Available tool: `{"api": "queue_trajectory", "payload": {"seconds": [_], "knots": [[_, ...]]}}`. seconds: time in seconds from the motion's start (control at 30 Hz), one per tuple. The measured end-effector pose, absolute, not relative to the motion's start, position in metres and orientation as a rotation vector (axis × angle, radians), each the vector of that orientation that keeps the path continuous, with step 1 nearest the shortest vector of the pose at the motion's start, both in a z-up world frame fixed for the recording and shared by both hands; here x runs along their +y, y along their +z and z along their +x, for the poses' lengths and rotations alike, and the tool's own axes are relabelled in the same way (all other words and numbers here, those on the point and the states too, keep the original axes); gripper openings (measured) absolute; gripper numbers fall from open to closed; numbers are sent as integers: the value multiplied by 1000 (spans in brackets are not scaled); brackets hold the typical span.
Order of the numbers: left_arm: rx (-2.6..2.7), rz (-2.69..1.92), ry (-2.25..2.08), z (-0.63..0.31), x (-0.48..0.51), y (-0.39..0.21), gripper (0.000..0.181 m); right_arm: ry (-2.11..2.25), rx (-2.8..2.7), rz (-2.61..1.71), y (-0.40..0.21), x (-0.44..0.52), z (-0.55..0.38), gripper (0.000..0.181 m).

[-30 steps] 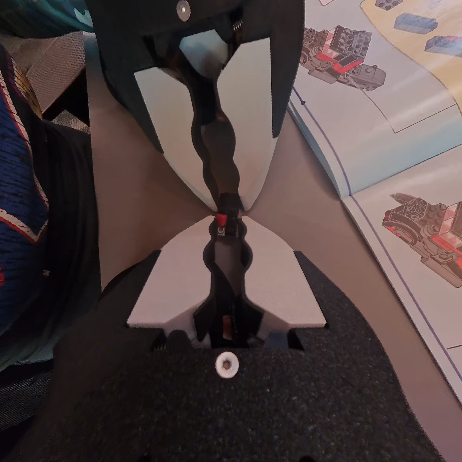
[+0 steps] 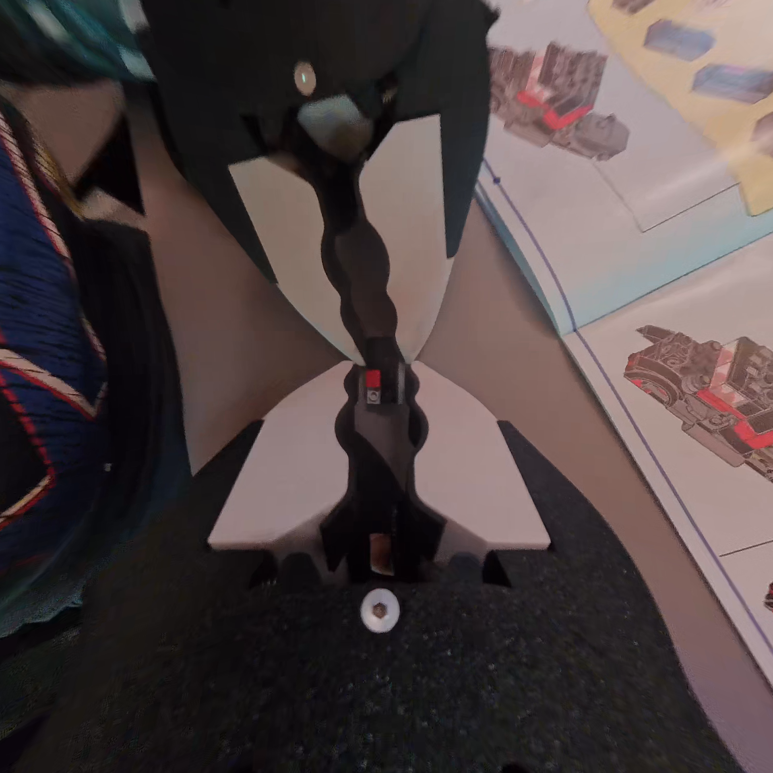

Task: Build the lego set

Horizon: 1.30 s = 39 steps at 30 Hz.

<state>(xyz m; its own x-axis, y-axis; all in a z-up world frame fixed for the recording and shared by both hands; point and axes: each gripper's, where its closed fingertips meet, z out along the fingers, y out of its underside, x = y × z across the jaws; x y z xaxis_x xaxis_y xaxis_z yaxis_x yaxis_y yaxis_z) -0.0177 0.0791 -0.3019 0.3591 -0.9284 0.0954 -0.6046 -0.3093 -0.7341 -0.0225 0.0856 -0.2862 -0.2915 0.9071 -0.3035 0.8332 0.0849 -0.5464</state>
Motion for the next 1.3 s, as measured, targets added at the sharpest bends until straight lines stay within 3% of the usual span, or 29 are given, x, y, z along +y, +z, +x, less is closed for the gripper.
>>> {"api": "queue_trajectory", "payload": {"seconds": [0.03,0.33,0.83,1.3], "knots": [[1325,-2024,-699,-18,79,-302,18,1027,-2191,-1797,-284,87,-23,17],[1321,-2026,-699,-17,79,-302,18,799,-2273,-1361,-280,86,-18,2],[1301,-2032,-682,-18,82,-302,18,672,-2344,-1362,-308,73,-14,1],[1320,-2024,-692,-18,79,-303,18,766,-2063,-1287,-290,88,-18,4]]}}
